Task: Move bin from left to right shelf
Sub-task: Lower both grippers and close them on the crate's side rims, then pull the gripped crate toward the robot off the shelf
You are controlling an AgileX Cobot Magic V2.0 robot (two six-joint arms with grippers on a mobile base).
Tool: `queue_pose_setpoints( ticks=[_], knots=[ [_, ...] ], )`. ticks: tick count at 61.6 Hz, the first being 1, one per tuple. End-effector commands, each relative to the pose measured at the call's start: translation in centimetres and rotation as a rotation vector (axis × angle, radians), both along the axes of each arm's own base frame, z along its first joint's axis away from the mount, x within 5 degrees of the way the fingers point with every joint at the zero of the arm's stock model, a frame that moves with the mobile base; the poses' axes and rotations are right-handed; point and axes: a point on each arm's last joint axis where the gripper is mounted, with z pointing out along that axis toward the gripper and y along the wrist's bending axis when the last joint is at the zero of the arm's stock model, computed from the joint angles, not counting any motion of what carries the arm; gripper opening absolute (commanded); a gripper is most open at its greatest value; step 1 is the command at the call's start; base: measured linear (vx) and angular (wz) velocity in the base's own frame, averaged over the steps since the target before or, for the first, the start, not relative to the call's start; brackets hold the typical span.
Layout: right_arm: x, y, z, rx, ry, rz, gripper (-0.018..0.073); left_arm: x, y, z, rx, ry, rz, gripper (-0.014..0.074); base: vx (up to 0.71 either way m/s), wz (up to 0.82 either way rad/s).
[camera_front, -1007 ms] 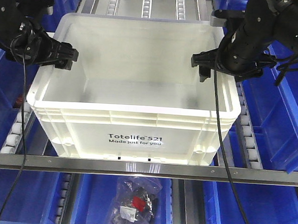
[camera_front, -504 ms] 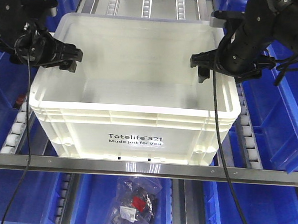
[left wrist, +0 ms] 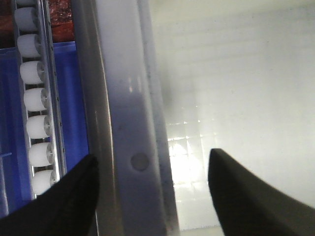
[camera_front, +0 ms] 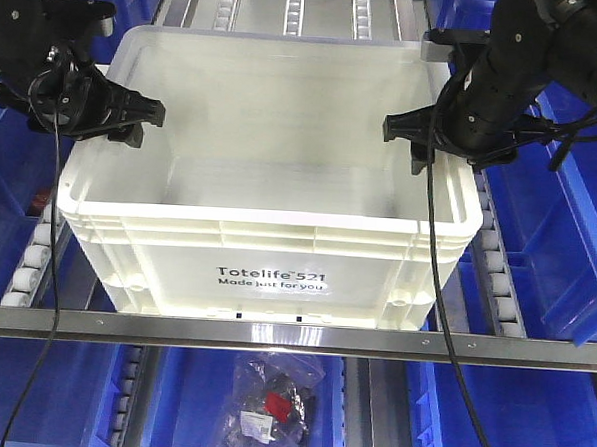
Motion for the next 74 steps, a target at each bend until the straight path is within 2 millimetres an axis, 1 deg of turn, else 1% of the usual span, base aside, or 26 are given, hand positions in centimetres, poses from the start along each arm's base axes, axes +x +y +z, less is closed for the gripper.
queue_pose_setpoints(
  ticks=[1, 16, 27, 33, 45, 52, 64, 74],
  knots=[
    [-0.5, -0.2, 2.9, 0.018, -0.1, 0.004, 0.0339, -0.5, -0.3, 2.9, -0.033, -0.105, -0.001, 0.0378, 0.0, 0.0],
    [-0.5, -0.2, 2.9, 0.018, -0.1, 0.007, 0.0185, -0.5, -0.3, 2.9, -0.032, -0.103, -0.002, 0.0253, 0.0, 0.0],
    [-0.5, -0.2, 2.9, 0.018, -0.1, 0.007, 0.0102, -0.5, -0.3, 2.9, -0.032, -0.103, -0.002, 0.0167, 0.0, 0.0],
    [-0.5, -0.2, 2.9, 0.018, -0.102, 0.007, 0.0067, -0.5, -0.3, 2.9, -0.032, -0.103, -0.002, 0.0137, 0.0, 0.0],
    [-0.7, -0.3, 3.3, 0.021, -0.11, 0.007, 0.0044, -0.6, -0.2, 3.0, -0.032, -0.103, -0.001, 0.0111, 0.0, 0.0],
    [-1.1, -0.4, 4.1, 0.027, -0.131, 0.007, 0.0044, -0.9, -0.2, 3.3, -0.034, -0.11, -0.001, 0.011, 0.0, 0.0],
    [-2.0, -0.7, 6.0, 0.044, -0.192, 0.009, 0.0046, -1.6, 0.0, 4.9, -0.046, -0.171, -0.004, 0.011, 0.0, 0.0],
    [-2.5, -0.8, 7.1, 0.057, -0.232, 0.01, 0.0046, -2.2, 0.1, 5.8, -0.05, -0.189, -0.003, 0.011, 0.0, 0.0]
  ],
)
